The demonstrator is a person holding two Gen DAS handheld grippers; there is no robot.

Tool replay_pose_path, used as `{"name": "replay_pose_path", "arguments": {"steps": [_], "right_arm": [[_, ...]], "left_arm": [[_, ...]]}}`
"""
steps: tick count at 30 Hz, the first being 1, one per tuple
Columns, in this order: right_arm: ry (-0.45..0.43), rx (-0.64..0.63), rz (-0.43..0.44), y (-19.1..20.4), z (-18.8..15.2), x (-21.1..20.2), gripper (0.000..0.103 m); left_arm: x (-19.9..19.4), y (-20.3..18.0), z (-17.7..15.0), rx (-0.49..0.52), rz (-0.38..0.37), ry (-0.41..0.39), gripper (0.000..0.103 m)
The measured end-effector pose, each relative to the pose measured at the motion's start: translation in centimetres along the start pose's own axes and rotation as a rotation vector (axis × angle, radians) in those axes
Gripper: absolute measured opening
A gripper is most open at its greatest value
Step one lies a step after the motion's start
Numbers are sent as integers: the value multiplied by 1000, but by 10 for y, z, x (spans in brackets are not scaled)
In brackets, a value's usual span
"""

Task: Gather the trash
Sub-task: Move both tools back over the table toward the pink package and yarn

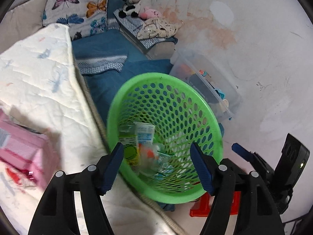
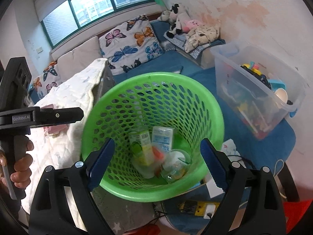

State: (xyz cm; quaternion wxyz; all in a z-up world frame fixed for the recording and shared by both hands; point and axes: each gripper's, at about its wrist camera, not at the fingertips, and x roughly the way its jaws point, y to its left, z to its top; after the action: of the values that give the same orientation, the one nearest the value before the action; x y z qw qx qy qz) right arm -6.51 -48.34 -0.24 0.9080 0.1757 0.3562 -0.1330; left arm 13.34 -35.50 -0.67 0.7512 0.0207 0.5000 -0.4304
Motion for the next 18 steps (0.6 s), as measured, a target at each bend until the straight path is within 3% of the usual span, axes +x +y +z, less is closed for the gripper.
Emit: {"name": "replay_pose_path", "arguments": {"steps": [8, 18], "right_arm": [[23, -68, 127, 40, 11, 10, 88], [94, -200, 330, 116, 37, 41, 88]], "left_arm": [[-52, 24, -8, 9, 64, -83, 68], [-107, 76, -25, -50, 165, -158, 68]]}}
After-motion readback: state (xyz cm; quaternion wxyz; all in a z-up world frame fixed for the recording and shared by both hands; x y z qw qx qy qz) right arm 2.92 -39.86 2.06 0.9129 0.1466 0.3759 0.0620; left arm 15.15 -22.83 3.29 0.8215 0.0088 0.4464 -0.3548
